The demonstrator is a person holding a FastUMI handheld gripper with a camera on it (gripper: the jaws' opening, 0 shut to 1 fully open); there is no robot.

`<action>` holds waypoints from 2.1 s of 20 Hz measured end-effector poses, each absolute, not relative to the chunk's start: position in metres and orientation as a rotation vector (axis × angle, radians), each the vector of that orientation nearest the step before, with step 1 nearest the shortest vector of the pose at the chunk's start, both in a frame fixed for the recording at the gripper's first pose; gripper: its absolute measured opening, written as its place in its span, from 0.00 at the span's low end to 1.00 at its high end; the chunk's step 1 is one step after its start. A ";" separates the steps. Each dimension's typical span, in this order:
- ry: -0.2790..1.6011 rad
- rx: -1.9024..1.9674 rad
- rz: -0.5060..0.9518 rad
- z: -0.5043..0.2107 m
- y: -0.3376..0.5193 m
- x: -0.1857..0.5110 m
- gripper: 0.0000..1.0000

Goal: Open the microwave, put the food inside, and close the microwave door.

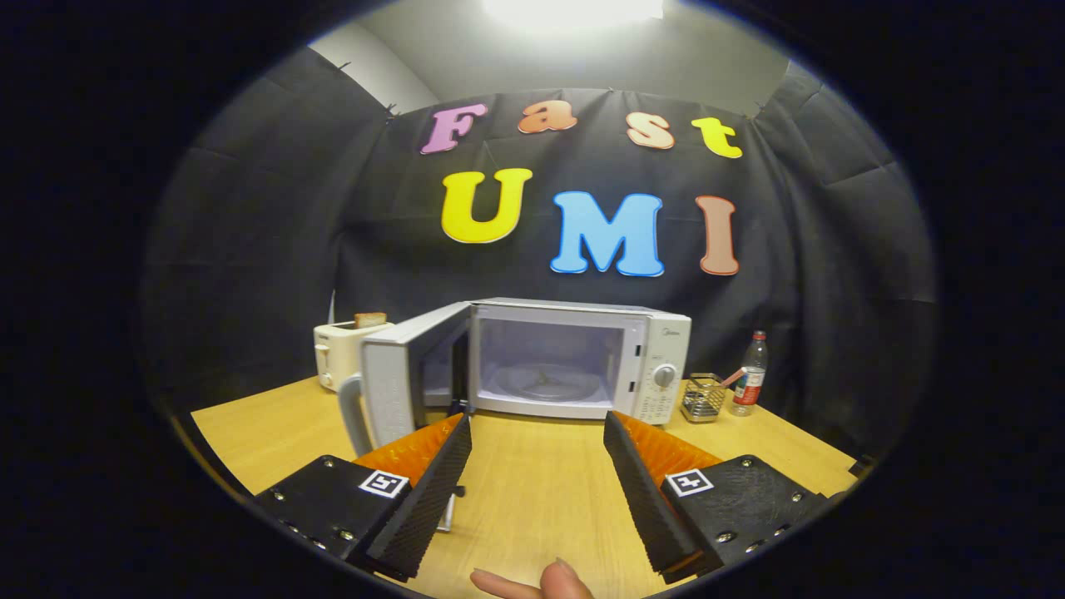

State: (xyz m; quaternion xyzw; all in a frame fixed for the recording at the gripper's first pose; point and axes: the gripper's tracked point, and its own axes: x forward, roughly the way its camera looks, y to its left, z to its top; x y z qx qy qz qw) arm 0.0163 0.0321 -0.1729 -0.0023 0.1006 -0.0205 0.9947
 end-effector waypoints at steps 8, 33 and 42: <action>0.338 0.003 -0.170 -0.228 -0.064 0.044 0.97; 0.781 0.139 -0.202 -0.365 -0.123 0.070 0.81; 0.528 0.205 -0.001 -0.297 -0.046 0.085 0.74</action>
